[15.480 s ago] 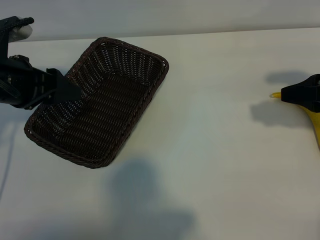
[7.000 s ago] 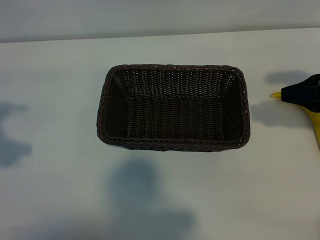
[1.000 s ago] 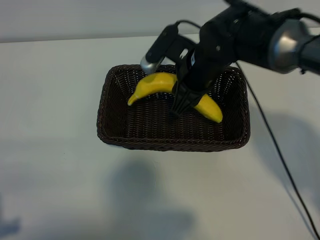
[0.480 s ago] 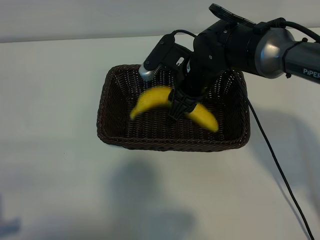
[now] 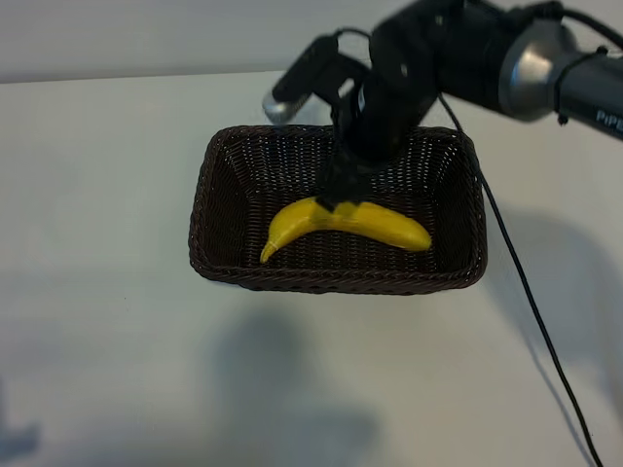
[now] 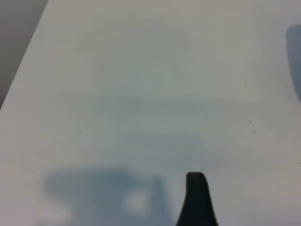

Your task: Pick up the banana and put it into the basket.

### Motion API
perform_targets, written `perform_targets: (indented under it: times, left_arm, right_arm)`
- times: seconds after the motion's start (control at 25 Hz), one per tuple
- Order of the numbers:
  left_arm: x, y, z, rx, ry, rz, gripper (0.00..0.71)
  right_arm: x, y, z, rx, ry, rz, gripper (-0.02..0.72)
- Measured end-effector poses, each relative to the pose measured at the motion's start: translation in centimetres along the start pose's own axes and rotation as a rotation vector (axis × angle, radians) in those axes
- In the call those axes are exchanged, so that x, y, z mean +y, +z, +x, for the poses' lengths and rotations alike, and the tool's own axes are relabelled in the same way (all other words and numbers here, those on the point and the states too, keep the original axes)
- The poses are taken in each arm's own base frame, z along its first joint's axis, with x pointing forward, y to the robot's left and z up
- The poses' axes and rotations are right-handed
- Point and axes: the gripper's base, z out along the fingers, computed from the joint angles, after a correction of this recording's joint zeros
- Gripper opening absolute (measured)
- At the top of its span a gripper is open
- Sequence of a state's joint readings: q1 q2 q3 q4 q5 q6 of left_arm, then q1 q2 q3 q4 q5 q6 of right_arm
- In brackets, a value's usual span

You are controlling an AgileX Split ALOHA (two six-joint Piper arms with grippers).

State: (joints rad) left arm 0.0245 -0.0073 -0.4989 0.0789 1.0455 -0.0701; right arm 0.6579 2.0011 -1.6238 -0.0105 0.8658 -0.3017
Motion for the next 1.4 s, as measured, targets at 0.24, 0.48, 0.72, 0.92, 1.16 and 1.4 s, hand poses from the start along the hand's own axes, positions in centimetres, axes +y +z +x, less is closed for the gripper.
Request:
perform_targets:
  times: [0.24, 0.48, 0.72, 0.92, 1.16, 1.4]
  left_arm:
    - [0.0, 0.0, 0.0, 0.000, 0.001, 0.000, 0.560]
    - [0.0, 0.0, 0.0, 0.000, 0.001, 0.000, 0.560]
    - [0.0, 0.0, 0.0, 0.000, 0.001, 0.000, 0.560]
    - [0.0, 0.0, 0.0, 0.000, 0.001, 0.000, 0.560]
    - [0.0, 0.0, 0.0, 0.000, 0.001, 0.000, 0.560]
    - [0.0, 0.0, 0.0, 0.000, 0.001, 0.000, 0.560]
  right_arm:
    - [-1.2, -3.9, -2.5, -0.070, 0.056, 0.058, 0.639]
    - [-4.2, -4.1, -1.1, -0.002, 0.212, 0.076, 0.614]
    - [-10.9, -3.9, 3.4, 0.093, 0.499, 0.016, 0.607]
    - [-16.3, -4.8, 7.8, 0.117, 0.705, 0.023, 0.607]
    - [-22.2, -6.6, 14.4, 0.193, 0.867, 0.135, 0.607]
    - [-25.3, -8.1, 19.0, 0.217, 0.985, 0.198, 0.607]
